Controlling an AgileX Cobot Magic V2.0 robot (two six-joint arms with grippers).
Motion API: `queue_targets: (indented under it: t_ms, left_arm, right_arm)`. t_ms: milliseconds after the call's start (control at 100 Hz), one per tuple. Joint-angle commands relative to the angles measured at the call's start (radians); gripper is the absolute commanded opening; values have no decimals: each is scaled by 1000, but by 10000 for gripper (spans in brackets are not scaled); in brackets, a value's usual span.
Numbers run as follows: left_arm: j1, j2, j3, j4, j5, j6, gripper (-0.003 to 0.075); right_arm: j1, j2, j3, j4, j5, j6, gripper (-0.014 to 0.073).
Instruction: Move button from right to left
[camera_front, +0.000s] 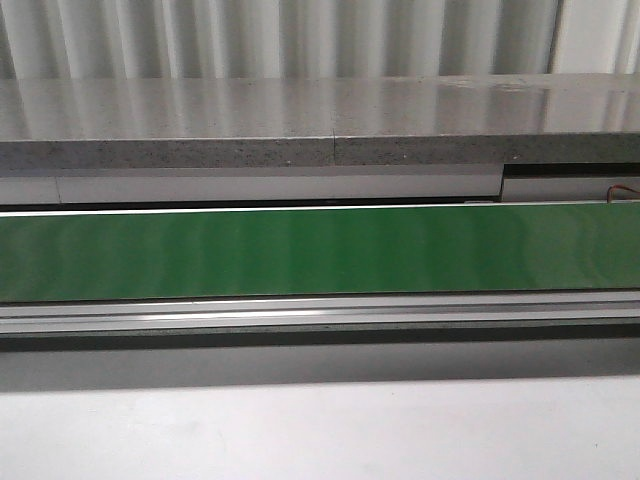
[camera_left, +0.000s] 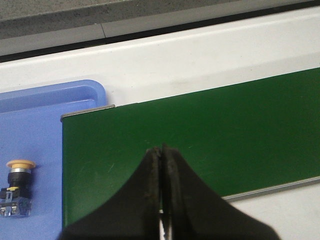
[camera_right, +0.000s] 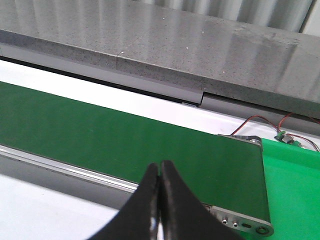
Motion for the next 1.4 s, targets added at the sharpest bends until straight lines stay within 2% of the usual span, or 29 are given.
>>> queue_targets:
  t_ms: [0, 260, 460, 830, 950, 1020, 1150, 1390]
  left_arm:
    - [-8, -92, 46, -17, -114, 4, -20]
    - [-8, -331, 239, -19, -180, 4, -20]
    - [-6, -484, 331, -52, -152, -37, -20]
    - [-6, -694, 462, -54, -306, -35, -20]
    - [-6, -731, 535, -54, -428, -35, -20]
    - [-6, -763, 582, 0, -500, -63, -20]
    - [-6, -819, 665, 145, -565, -257, -20]
    - [-6, -914, 850, 171, -657, -265, -20]
  right_arm:
    - [-1, 12, -23, -10, -79, -3, -66]
    - [-1, 12, -23, -10, -79, -3, -66]
    - [-1, 12, -23, -10, -79, -3, -66]
    - [-1, 12, -23, -10, -79, -3, -66]
    - [-1, 12, -23, -10, -79, -3, -66]
    - [-1, 12, -23, -10, -79, -3, -66]
    - [-1, 12, -23, -10, -79, -3, -66]
    - [-1, 12, -23, -10, -79, -3, -66]
